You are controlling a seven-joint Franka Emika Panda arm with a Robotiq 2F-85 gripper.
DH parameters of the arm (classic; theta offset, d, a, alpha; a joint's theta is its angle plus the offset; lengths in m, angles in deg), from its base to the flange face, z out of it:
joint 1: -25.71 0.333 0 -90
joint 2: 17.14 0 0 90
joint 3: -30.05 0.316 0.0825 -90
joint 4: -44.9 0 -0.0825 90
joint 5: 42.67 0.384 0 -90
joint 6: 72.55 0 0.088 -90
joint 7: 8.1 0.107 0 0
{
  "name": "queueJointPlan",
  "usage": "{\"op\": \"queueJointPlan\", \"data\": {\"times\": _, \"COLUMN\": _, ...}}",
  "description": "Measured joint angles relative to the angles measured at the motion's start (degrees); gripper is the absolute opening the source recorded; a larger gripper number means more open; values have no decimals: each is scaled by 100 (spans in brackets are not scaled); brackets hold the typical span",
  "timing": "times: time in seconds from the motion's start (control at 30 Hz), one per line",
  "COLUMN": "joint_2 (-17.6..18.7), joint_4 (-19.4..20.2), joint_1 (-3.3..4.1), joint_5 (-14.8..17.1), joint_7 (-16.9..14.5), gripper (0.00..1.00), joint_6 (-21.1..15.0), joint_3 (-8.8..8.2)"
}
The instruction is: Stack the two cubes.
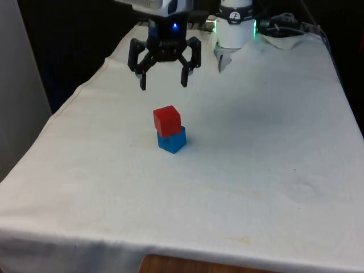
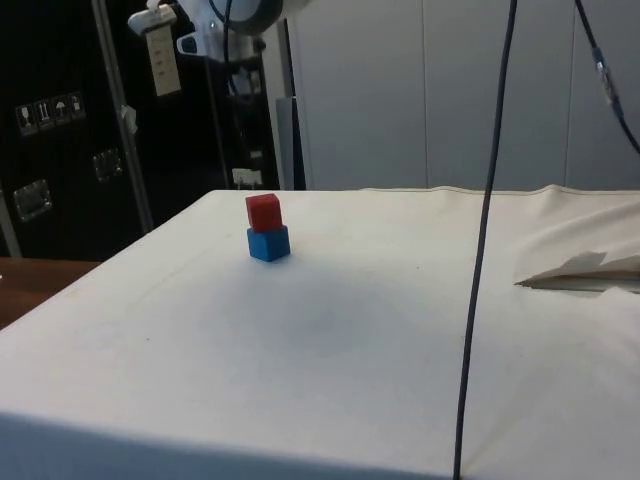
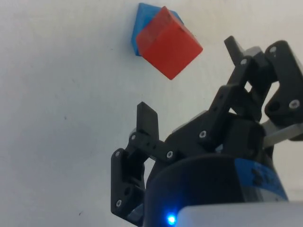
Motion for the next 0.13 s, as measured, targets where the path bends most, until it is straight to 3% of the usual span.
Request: {"op": "queueJointPlan", "data": {"times": 0.13, "joint_2": -80, "joint_4": -34, "joint_1": 0, "joint_5": 0, "joint_7": 0, "gripper": 100, "joint_6": 92, "joint_3": 0}}
